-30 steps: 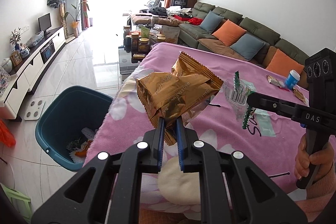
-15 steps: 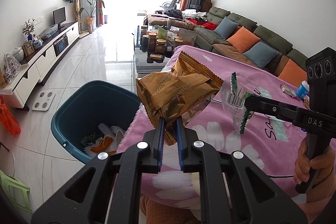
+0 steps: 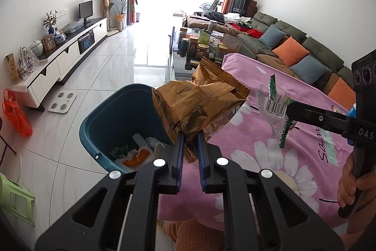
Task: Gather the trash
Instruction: 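Lift the gold bag and clear wrapper and carry them over the teal bin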
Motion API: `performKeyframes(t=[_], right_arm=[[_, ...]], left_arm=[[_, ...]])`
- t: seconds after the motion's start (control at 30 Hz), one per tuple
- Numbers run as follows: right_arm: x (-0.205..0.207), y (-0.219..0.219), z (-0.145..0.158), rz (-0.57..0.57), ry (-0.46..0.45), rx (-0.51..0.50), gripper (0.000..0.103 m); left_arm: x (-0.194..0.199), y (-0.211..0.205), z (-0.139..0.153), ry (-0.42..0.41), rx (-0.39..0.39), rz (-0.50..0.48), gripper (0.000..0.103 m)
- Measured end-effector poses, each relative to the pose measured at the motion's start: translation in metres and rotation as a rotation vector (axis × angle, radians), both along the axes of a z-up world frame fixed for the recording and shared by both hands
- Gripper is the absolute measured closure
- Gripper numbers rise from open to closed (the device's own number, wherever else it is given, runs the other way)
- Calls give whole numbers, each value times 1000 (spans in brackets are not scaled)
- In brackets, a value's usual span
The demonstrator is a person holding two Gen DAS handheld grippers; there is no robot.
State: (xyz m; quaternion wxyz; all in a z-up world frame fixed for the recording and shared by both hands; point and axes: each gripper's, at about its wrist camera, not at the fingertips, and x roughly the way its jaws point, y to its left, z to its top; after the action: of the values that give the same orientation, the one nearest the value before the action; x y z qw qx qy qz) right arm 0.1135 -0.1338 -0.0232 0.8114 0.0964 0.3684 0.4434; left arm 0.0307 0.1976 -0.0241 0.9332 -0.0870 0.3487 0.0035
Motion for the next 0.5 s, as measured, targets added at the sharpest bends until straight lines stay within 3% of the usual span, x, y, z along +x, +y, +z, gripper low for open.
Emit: performKeyframes(t=[0.5], right_arm=[[10,38,-1,63,3,-7,95]], left_arm=[[-3,30,-9,19,0,78,91]])
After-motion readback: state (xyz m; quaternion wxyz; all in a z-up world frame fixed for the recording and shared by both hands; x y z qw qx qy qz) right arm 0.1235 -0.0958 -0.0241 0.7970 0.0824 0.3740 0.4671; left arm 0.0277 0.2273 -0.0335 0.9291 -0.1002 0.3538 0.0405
